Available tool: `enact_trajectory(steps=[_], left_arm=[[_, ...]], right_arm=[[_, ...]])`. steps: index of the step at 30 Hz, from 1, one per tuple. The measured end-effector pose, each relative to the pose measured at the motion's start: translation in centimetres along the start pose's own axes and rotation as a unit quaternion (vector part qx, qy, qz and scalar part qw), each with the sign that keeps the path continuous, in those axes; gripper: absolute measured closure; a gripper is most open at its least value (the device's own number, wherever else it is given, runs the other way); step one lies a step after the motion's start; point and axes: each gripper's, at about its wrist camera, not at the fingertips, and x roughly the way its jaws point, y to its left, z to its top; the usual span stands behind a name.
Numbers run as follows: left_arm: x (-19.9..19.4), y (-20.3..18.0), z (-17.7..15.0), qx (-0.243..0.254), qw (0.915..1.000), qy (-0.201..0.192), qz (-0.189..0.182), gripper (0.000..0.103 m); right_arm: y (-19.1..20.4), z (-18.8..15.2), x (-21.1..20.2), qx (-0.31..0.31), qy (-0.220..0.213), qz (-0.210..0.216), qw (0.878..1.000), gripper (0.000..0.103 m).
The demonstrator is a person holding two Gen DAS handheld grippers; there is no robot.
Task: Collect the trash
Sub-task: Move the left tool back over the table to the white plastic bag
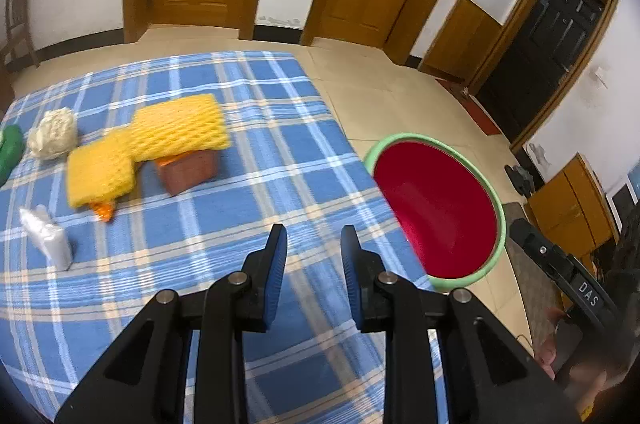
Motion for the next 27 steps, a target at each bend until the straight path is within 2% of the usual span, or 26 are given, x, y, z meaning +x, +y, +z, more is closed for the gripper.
enact_trajectory(steps=[15,27], left_arm=[[-3.1,6.9,-0.8,-0.066,0.9965,-0.028,0.042,0.076],[-4.5,13.9,-1.7,-0.132,0.9857,-0.038,0.098,0.074]], right_arm=[[3.4,-1.2,0.4,-0.035,0.015,0.011,0.999,0.010],[5.0,-2.6,2.0,-0.046,0.039,0.017,0.998,0.010]])
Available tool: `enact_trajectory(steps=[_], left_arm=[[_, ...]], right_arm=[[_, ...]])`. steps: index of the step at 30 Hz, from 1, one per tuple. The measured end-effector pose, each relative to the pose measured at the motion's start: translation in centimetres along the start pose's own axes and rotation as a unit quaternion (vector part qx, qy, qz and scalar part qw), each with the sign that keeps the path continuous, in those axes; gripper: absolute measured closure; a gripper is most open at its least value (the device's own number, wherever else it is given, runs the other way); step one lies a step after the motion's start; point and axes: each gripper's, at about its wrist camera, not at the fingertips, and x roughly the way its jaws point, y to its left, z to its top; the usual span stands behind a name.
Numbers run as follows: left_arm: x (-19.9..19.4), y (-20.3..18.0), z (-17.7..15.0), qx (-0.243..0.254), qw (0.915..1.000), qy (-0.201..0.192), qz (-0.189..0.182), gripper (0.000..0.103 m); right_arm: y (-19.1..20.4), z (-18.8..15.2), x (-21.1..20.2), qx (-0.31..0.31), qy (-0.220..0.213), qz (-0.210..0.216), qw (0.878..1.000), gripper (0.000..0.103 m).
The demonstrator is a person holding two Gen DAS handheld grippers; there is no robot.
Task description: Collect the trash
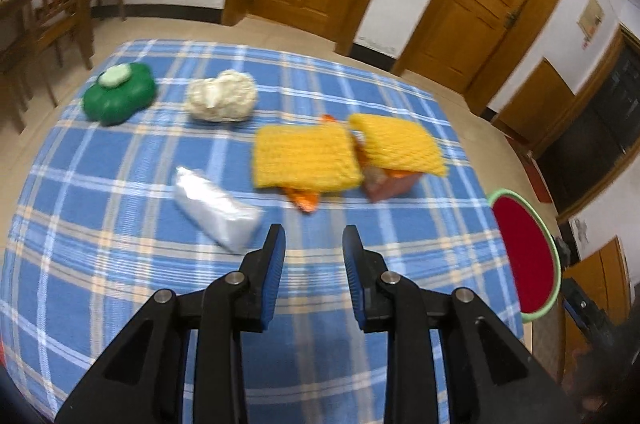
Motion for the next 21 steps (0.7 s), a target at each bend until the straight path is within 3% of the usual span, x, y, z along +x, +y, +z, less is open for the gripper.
enact_trajectory(steps=[12,21], left_arm=[[2.8,3.8,0.5,-0.044,0.9976,0.017,0.050,0.064],[4.8,5.0,1.8,-0.068,0.9960,0.015,0.056,0.059]], right_arm=[[0.5,-0.5,1.7,0.000,0.025,-0.001,1.000,0.010],[1.8,-0.2,2.5,-0.015,0.032,0.003,0.999,0.010]])
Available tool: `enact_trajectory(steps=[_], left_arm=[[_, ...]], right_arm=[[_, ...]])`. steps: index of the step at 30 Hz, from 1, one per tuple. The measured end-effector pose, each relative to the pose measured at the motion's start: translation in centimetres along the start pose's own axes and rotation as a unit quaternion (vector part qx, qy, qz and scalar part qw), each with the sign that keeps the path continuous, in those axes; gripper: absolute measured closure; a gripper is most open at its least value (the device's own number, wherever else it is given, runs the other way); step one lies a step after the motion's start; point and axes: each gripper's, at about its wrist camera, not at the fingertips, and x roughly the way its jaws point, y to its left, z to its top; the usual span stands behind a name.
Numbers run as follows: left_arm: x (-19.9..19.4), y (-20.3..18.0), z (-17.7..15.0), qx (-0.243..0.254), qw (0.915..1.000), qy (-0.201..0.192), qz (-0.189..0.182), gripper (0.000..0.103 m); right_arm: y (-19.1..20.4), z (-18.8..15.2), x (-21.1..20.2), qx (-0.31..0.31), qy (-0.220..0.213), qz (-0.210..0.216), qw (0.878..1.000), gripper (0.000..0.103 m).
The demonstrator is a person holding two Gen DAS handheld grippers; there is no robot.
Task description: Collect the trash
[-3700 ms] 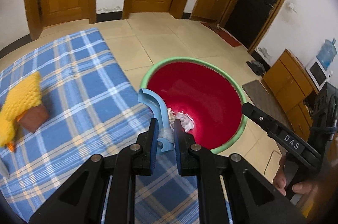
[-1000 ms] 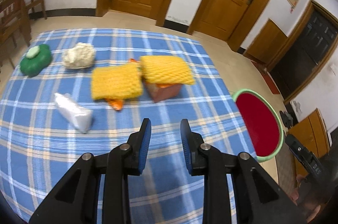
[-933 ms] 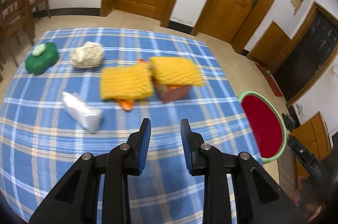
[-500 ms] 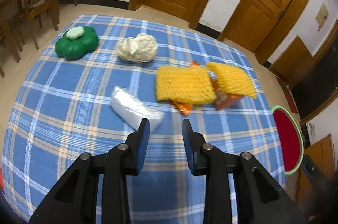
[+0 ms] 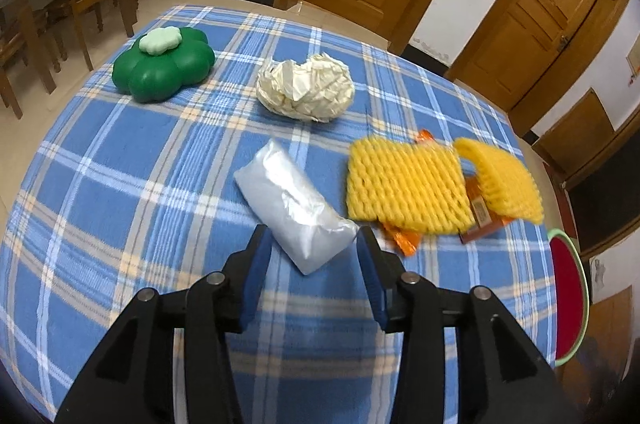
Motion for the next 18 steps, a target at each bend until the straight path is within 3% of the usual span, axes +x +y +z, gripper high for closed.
enact_trajectory(steps=[18], left_arm=[[1.7,1.2,2.0,-0.013,0.9999,-0.011,0.001,0.059]], right_arm=[[6.1,2.3,1.9,-0.062,0.003,0.032,0.998,0.010]])
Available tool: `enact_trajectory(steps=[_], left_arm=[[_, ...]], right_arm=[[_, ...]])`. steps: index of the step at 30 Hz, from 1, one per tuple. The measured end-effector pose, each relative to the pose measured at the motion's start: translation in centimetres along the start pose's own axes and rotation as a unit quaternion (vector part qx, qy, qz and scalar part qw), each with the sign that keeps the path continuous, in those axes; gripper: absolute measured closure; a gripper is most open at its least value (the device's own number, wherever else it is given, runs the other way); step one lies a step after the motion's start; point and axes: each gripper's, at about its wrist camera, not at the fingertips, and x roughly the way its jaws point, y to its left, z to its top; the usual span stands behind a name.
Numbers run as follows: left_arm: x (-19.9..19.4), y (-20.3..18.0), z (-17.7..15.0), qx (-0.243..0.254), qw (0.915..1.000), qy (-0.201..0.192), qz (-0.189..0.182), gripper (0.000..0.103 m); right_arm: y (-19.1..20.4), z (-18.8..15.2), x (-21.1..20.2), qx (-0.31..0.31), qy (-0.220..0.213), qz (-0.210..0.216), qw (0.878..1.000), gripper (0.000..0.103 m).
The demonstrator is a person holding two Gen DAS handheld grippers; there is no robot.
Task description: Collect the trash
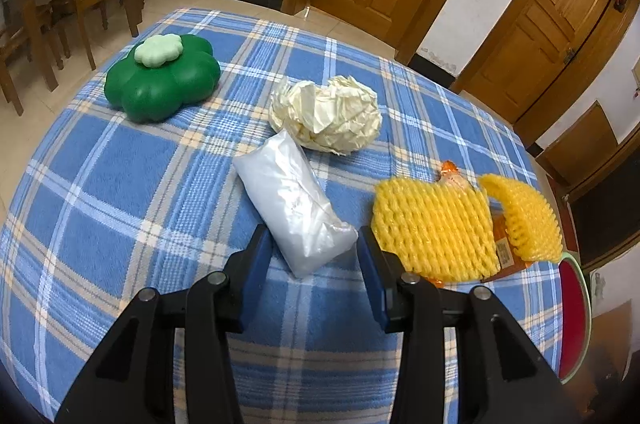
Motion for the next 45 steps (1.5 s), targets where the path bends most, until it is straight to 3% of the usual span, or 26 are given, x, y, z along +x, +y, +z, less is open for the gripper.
enact_trajectory(steps=[19,21,27,32,34,45], left_arm=[[-3.3,2.6,-1.3,0.024,0.9984,-0.031,-0.040,0.062],[-3.5,2.5,-1.3,0.026,0.9981,-0.033,-0.045,0.062],[-3.6,2.0,-1.5,0.039,0.9967,-0.033,-0.062,0.062],[-3.5,1.7,-1.7,0.044,0.9961,-0.032,-0.069,0.062],[-3.6,1.6,-1.7,0.045,0.9960,-0.032,-0.070,0.062],[-4.8,0.5,-2.1,0.054,0.9945,-0.037,-0.082,0.062]], right_arm=[[7.1,3.6,6.7,-0.041,0.024,0.042,0.998,0.011],[7.7,3.9,7.4,-0.042,0.026,0.044,0.998,0.014],[8.7,4.4,9.5,-0.042,0.043,0.068,0.996,0.041],[9.6,4.5,8.9,-0.066,0.028,0.078,0.994,0.079],[9.8,4.5,8.6,-0.074,0.025,0.082,0.994,0.089],[8.8,5.0,4.5,-0.068,-0.026,0.098,0.993,0.093]])
